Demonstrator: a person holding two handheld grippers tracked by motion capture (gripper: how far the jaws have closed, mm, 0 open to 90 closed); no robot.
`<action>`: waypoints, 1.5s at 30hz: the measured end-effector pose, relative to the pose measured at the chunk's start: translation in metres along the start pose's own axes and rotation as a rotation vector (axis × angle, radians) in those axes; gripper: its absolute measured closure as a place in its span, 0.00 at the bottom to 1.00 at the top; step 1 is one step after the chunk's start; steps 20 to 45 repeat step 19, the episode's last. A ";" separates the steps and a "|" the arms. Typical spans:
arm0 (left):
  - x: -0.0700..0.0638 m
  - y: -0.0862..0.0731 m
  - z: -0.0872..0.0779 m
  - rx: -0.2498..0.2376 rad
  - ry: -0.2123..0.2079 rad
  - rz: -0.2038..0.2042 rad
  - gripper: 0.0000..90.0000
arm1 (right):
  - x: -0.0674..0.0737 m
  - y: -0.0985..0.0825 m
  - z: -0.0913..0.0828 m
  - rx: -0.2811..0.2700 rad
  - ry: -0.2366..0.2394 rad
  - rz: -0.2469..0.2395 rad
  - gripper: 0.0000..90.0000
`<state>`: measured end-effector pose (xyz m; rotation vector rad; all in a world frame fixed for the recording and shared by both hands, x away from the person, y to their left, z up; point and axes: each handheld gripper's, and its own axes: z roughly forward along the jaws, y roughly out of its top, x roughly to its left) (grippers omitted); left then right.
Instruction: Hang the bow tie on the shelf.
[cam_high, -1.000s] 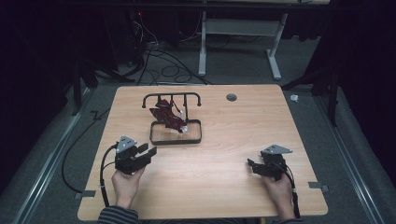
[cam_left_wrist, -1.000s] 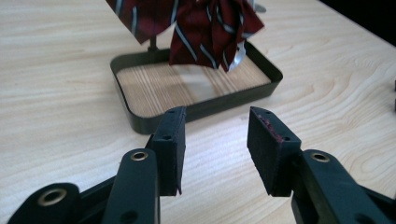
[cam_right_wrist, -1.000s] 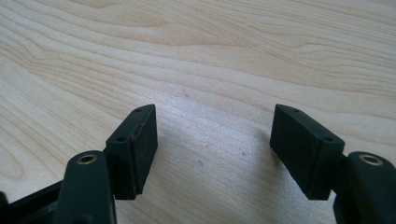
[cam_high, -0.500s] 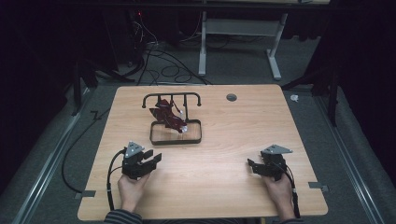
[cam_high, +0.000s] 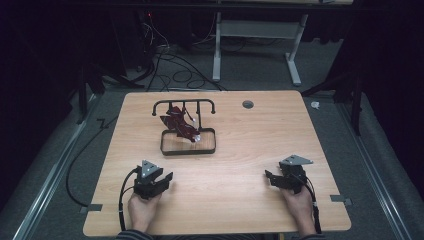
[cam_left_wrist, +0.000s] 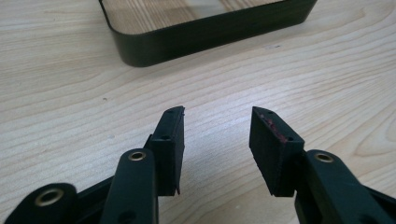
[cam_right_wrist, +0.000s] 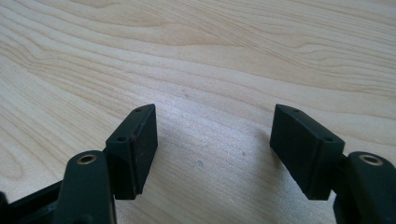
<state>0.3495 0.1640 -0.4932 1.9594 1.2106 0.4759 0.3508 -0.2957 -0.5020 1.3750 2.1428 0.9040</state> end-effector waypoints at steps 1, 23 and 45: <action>0.000 -0.002 0.002 0.005 0.004 0.004 0.61 | 0.000 0.000 0.000 0.000 0.000 0.000 0.37; 0.001 -0.011 0.008 0.025 0.038 0.034 0.49 | 0.000 0.000 0.000 -0.002 -0.001 -0.005 0.37; 0.001 -0.011 0.008 0.025 0.038 0.034 0.49 | 0.000 0.000 0.000 -0.002 -0.001 -0.005 0.37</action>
